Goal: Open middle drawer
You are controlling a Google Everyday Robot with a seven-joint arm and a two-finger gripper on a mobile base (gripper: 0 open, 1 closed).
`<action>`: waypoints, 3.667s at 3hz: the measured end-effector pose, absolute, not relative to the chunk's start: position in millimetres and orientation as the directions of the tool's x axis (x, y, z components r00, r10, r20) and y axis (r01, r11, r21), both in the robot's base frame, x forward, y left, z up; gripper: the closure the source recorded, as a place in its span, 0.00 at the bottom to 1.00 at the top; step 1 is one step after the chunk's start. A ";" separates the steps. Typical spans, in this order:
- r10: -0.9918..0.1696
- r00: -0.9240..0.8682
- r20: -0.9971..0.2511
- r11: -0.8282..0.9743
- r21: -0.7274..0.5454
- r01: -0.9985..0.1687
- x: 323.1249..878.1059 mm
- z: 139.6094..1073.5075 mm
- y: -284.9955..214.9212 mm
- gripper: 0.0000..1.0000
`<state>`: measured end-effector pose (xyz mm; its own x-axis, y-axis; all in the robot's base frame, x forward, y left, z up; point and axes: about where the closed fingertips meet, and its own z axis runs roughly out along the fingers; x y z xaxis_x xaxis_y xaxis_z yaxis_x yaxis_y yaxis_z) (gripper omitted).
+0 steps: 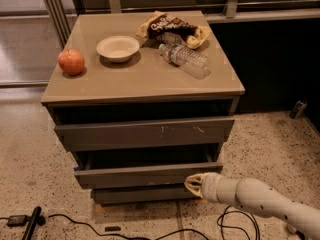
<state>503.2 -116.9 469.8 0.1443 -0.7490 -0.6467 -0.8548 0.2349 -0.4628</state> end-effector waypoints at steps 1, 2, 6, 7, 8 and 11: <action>-0.750 0.156 -0.642 0.244 -0.488 -0.838 525.5 480.9 -118.3 0.16; -0.750 0.156 -0.643 0.242 -0.486 -0.840 523.9 480.0 -117.6 0.00; -0.834 0.194 -0.517 0.112 -0.502 -0.857 577.8 461.2 -104.3 0.00; -0.868 0.210 -0.451 0.043 -0.488 -0.872 591.5 448.3 -99.3 0.00; -0.877 0.222 -0.427 0.010 -0.476 -0.879 596.2 439.3 -94.5 0.00; -0.849 0.184 -0.495 0.051 -0.424 -0.904 586.3 412.8 -93.5 0.00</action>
Offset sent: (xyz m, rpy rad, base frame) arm 0.0246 -0.0017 0.0122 -0.0001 -0.0326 -0.0110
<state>586.3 -93.5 412.8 0.1841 -0.8492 -0.4949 -0.9042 0.0511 -0.4240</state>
